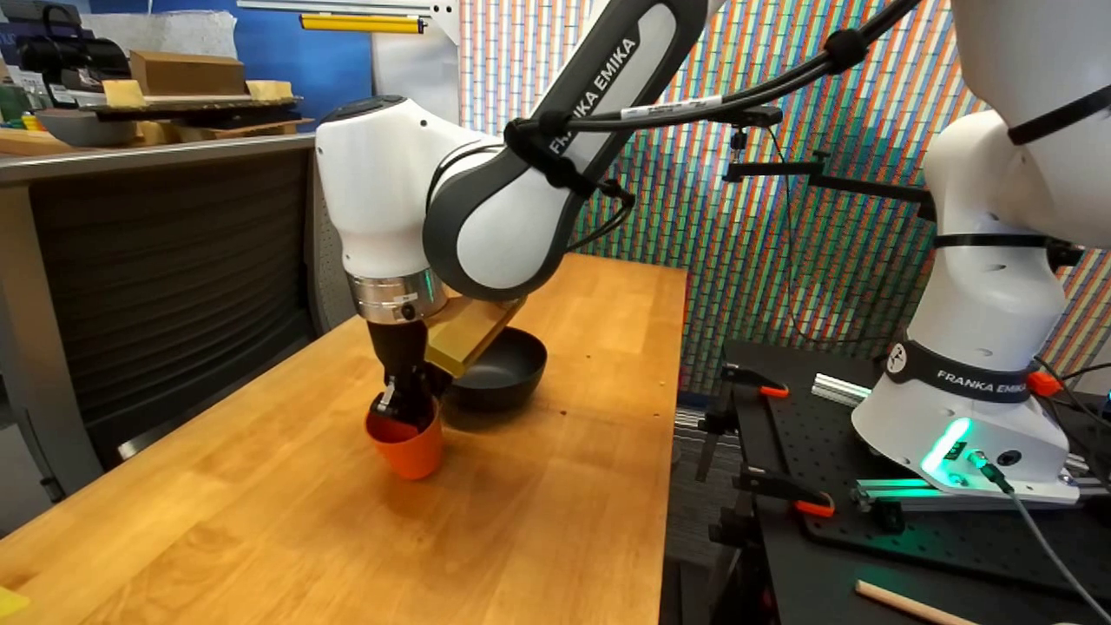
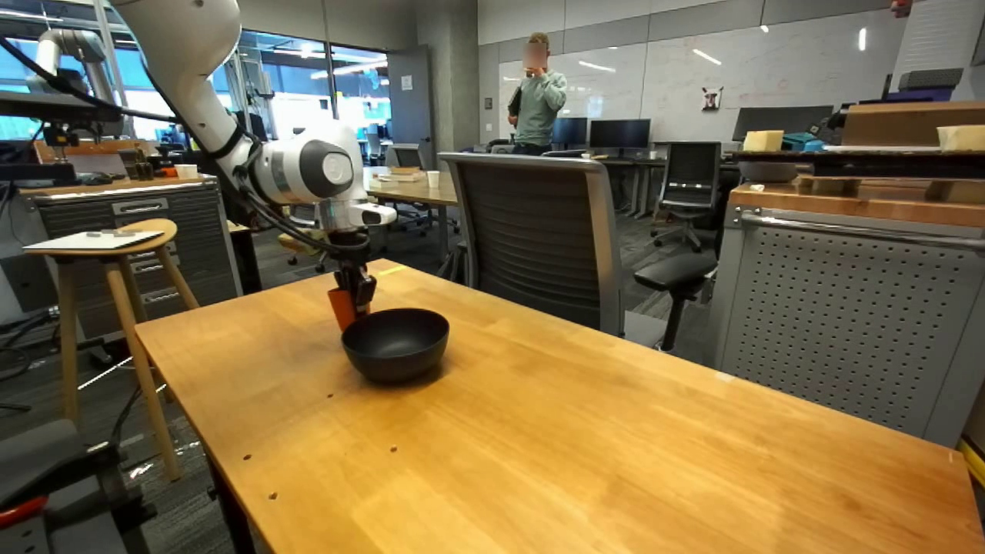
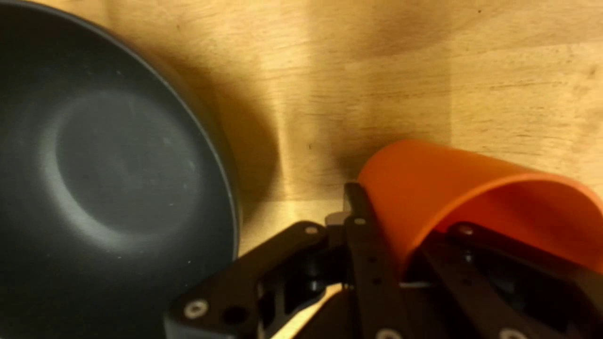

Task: Place the orange cup in the black bowl

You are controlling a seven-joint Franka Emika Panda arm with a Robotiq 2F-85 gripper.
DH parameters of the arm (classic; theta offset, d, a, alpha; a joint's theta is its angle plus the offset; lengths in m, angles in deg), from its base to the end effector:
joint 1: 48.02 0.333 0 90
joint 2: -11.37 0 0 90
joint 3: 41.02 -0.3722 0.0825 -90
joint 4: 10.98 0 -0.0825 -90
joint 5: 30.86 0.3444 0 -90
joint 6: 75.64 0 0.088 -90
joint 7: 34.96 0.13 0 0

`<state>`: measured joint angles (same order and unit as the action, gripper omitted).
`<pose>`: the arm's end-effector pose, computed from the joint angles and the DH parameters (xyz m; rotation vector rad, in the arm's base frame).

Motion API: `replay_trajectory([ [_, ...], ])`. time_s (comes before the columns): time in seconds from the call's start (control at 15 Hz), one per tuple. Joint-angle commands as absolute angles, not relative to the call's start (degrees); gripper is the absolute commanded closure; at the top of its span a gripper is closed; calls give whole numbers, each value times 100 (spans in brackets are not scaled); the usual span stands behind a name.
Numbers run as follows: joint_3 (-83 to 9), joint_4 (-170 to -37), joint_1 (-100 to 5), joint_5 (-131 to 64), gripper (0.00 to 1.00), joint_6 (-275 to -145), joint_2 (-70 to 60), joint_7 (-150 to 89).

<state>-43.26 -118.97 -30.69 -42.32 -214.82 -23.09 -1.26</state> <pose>0.6000 0.2071 0.2360 3.0203 -0.1476 -0.0039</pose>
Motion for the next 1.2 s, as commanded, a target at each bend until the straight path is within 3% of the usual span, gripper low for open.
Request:
replay_trajectory([
  [0.0,-4304,-12124,-3063,-3903,99,-21288,-1907,-282],
  [0.6,-3634,-13712,-3462,-4196,99,-21771,214,842],
  [1.13,-3753,-14094,-4237,-3352,99,-22680,-391,740],
])
